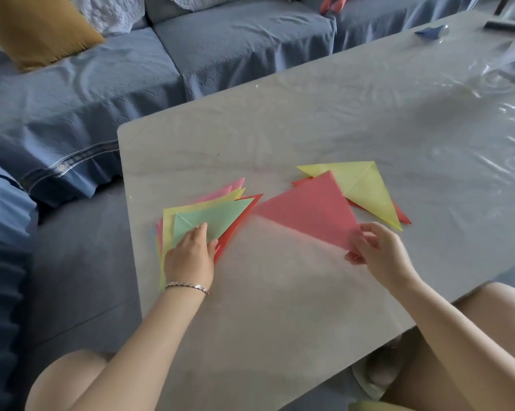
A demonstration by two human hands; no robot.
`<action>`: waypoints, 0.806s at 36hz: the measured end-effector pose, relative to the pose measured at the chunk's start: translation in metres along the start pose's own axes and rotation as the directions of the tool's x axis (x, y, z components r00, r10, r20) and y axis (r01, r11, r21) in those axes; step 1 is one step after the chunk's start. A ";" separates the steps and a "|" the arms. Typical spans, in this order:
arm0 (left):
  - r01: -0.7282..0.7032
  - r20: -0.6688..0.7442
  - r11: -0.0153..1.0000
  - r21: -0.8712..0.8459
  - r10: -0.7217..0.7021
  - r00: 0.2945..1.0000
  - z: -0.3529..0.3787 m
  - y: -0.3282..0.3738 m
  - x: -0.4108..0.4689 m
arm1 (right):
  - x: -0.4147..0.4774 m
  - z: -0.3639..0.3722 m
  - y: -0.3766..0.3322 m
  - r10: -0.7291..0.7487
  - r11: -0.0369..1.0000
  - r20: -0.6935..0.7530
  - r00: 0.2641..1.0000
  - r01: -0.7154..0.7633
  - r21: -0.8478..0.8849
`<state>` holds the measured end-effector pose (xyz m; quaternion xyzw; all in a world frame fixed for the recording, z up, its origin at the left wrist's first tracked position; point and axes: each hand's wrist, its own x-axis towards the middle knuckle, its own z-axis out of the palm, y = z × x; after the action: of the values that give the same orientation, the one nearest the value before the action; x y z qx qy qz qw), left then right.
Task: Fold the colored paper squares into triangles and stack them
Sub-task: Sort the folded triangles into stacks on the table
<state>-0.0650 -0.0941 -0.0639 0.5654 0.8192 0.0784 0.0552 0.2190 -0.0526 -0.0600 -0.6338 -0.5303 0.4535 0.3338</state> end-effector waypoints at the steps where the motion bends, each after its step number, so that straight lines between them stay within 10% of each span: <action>1: -0.017 0.009 1.000 0.020 0.017 1.000 -0.001 0.000 0.000 | 0.005 -0.003 0.001 -0.012 0.998 -0.074 0.997 0.016 0.058; 6: -0.076 0.064 0.996 0.055 0.072 0.995 -0.003 -0.002 0.001 | 0.041 -0.016 -0.006 -0.034 0.999 -0.319 0.947 0.027 -0.029; 13: -0.084 0.039 0.996 -0.024 0.084 0.996 -0.008 -0.003 -0.007 | 0.041 -0.021 -0.024 0.003 0.828 -0.247 0.969 -0.141 -0.543; 21: -0.408 -0.384 0.911 0.065 0.400 0.832 -0.004 -0.001 -0.019 | -0.006 0.011 -0.007 -0.373 0.800 -0.073 0.925 0.280 -0.531; 29: -0.674 -0.272 0.732 0.093 0.670 0.690 0.030 0.055 -0.035 | -0.037 0.024 -0.007 -0.703 0.583 0.064 0.709 0.624 -0.520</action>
<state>0.0033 -0.1060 -0.0831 0.8076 0.5538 0.1803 -0.0929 0.1928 -0.0882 -0.0542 -0.4847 -0.8012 0.0908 0.3390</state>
